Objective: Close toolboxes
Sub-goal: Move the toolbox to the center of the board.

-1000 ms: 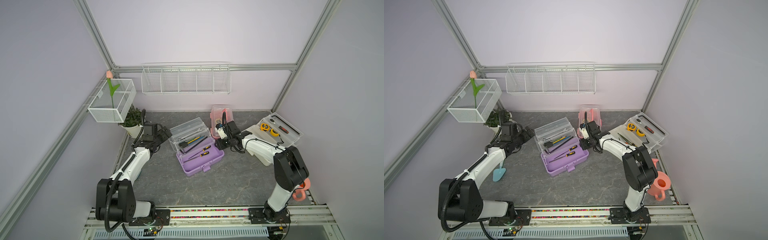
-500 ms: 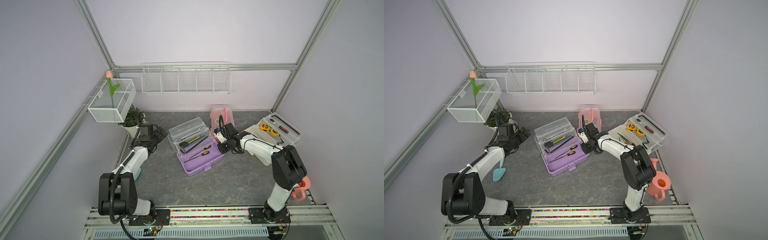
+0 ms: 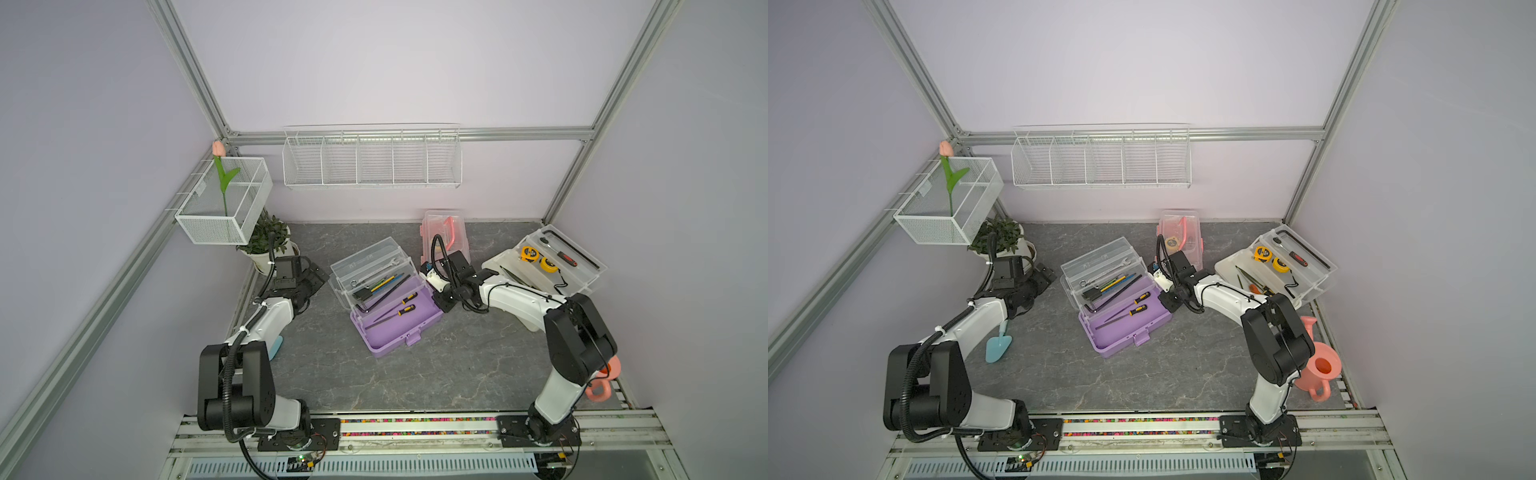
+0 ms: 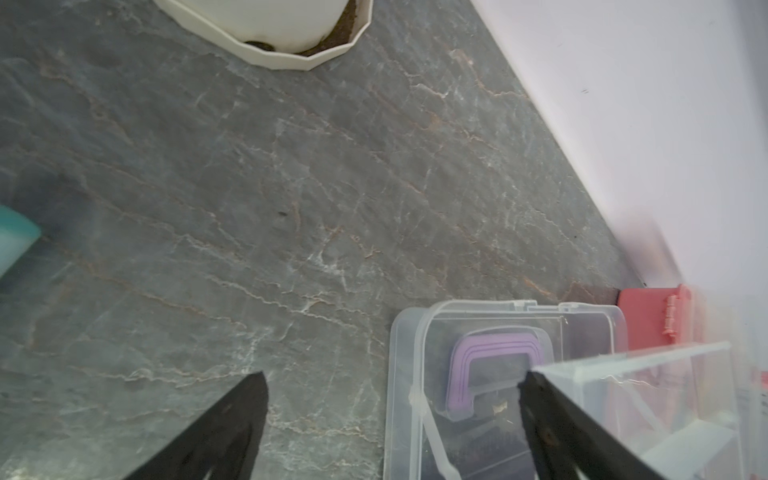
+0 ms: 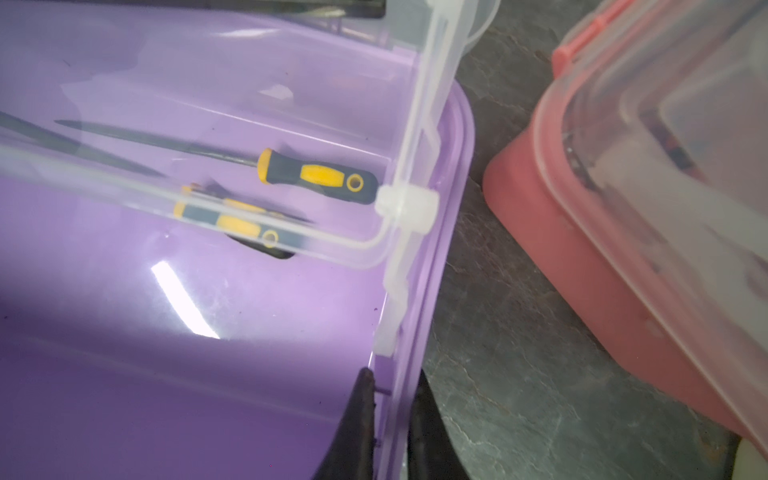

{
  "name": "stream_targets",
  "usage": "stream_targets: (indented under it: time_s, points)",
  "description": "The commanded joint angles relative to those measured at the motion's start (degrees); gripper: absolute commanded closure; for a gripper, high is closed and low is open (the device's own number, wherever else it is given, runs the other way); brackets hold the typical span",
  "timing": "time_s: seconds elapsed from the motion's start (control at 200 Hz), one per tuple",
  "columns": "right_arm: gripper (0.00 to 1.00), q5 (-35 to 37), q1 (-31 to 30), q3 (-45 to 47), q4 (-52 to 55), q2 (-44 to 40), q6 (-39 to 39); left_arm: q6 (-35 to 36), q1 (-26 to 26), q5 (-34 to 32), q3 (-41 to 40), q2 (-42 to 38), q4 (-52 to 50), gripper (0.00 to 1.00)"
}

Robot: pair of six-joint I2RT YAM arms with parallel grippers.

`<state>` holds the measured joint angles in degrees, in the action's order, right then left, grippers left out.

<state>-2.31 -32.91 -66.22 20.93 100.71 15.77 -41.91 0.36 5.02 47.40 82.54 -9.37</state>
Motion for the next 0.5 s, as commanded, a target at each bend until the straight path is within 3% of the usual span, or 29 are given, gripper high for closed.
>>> stream_targets:
  time_s: [0.0,0.135,0.37,0.495]
  points:
    - [0.93,-4.10,-1.47,2.47,-0.85,-1.15,12.59,-1.86,1.11,0.04,-1.29,-0.63,0.75,0.05]
    - [0.93,-6.08,-1.39,1.11,-0.02,0.38,16.74,-1.68,1.57,-0.01,-1.73,-0.71,0.34,0.06]
    - [0.93,0.08,0.36,-1.72,1.60,2.31,17.35,-0.78,1.76,0.11,-4.33,-2.53,-1.78,0.08]
    - [0.86,3.03,2.04,-1.89,0.56,0.33,16.18,0.69,1.88,1.61,-5.79,-4.88,-4.77,0.11]
